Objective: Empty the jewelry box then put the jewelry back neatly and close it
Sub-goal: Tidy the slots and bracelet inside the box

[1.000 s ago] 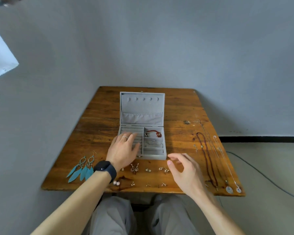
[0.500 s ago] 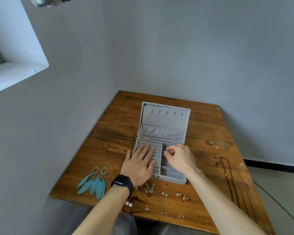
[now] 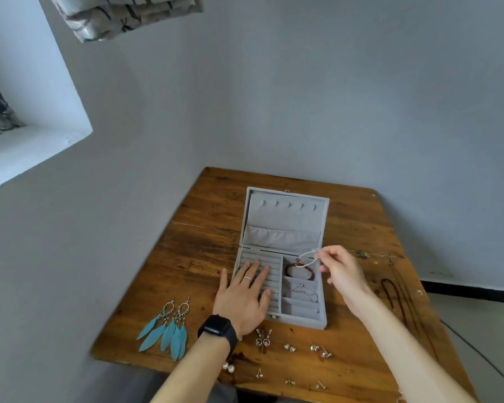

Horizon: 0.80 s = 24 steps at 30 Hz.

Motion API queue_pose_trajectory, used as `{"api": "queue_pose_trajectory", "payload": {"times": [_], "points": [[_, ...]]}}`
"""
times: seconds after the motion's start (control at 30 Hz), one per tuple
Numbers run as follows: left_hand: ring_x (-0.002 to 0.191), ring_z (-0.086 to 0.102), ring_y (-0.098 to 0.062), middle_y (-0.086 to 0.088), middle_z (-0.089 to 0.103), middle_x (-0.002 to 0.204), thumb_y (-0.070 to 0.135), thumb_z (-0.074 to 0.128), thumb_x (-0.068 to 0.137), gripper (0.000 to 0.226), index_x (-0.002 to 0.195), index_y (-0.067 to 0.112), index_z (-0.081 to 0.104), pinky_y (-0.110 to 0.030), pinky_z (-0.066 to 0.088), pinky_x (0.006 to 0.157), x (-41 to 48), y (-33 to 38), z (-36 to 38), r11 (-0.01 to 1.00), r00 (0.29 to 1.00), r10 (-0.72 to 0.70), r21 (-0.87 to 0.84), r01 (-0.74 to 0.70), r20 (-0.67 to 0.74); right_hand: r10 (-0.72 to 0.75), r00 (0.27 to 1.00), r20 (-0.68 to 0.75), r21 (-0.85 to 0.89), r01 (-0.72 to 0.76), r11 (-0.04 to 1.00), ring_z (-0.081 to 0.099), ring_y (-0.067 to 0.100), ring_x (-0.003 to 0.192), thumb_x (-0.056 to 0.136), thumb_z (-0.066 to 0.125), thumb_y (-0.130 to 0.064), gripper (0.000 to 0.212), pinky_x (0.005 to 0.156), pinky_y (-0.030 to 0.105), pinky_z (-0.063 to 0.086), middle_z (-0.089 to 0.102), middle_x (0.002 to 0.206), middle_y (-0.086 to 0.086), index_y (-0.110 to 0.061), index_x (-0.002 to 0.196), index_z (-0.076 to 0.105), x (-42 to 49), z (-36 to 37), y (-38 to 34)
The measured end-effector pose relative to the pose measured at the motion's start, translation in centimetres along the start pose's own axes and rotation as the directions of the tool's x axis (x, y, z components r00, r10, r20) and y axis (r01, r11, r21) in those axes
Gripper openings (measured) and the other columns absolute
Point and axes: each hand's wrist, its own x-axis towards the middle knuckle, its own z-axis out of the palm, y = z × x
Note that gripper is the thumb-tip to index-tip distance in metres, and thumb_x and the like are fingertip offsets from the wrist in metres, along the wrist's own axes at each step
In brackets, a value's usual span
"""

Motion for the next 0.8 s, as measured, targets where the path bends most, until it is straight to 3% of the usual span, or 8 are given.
{"api": "queue_pose_trajectory", "payload": {"times": [0.13, 0.23, 0.3, 0.57, 0.8], "points": [[0.153, 0.007, -0.013, 0.008, 0.015, 0.165, 0.05, 0.016, 0.104, 0.056, 0.158, 0.033, 0.014, -0.049, -0.003, 0.123, 0.3, 0.2, -0.8, 0.999, 1.0, 0.019, 0.033, -0.019, 0.002, 0.083, 0.987, -0.134, 0.23, -0.05, 0.972, 0.063, 0.017, 0.087, 0.099, 0.057, -0.019, 0.009, 0.065, 0.03, 0.043, 0.074, 0.1, -0.004, -0.019, 0.1, 0.067, -2.1, -2.6, 1.4], [0.139, 0.043, -0.019, 0.002, 0.047, 0.151, 0.048, 0.021, 0.104, 0.051, 0.15, 0.03, 0.033, -0.046, 0.012, 0.122, 1.3, 1.3, -2.5, 0.991, 0.998, 0.04, 0.128, -0.034, -0.046, 0.157, 0.975, -0.159, 0.315, -0.101, 0.944, 0.063, 0.017, 0.085, 0.099, 0.058, -0.017, 0.01, 0.066, 0.031, 0.044, 0.074, 0.097, 0.0, -0.018, 0.101, 0.067, -4.0, -3.1, 3.9], [0.126, 0.055, -0.023, 0.0, 0.06, 0.137, 0.046, 0.026, 0.104, 0.046, 0.147, 0.031, 0.035, -0.045, 0.022, 0.118, 2.4, 2.3, -3.6, 0.981, 0.996, 0.065, 0.186, -0.053, -0.058, 0.211, 0.963, -0.169, 0.375, -0.135, 0.917, 0.063, 0.018, 0.083, 0.098, 0.059, -0.015, 0.009, 0.063, 0.03, 0.044, 0.075, 0.094, 0.002, -0.016, 0.1, 0.068, -5.1, -3.1, 5.6], [0.123, 0.051, -0.023, 0.001, 0.058, 0.129, 0.032, 0.046, 0.101, 0.035, 0.134, 0.041, 0.055, -0.039, 0.038, 0.101, 7.0, 5.8, -4.6, 0.896, 0.971, 0.241, 0.383, -0.224, 0.004, 0.204, 0.965, -0.167, 0.535, -0.086, 0.841, 0.065, 0.022, 0.075, 0.096, 0.059, -0.011, 0.012, 0.066, 0.032, 0.052, 0.074, 0.091, 0.012, -0.004, 0.098, 0.069, -6.3, -3.4, 8.9], [0.116, 0.053, -0.025, -0.003, 0.061, 0.122, 0.019, 0.056, 0.098, 0.023, 0.114, 0.026, 0.071, -0.038, 0.041, 0.098, 9.5, 8.6, -5.0, 0.622, 0.939, 0.281, 0.707, -0.336, 0.199, 0.183, 0.977, -0.111, 0.639, -0.071, 0.766, 0.064, 0.022, 0.072, 0.098, 0.056, -0.01, 0.011, 0.063, 0.031, 0.052, 0.069, 0.086, 0.011, -0.001, 0.099, 0.062, -6.1, -4.3, 9.6]]}}
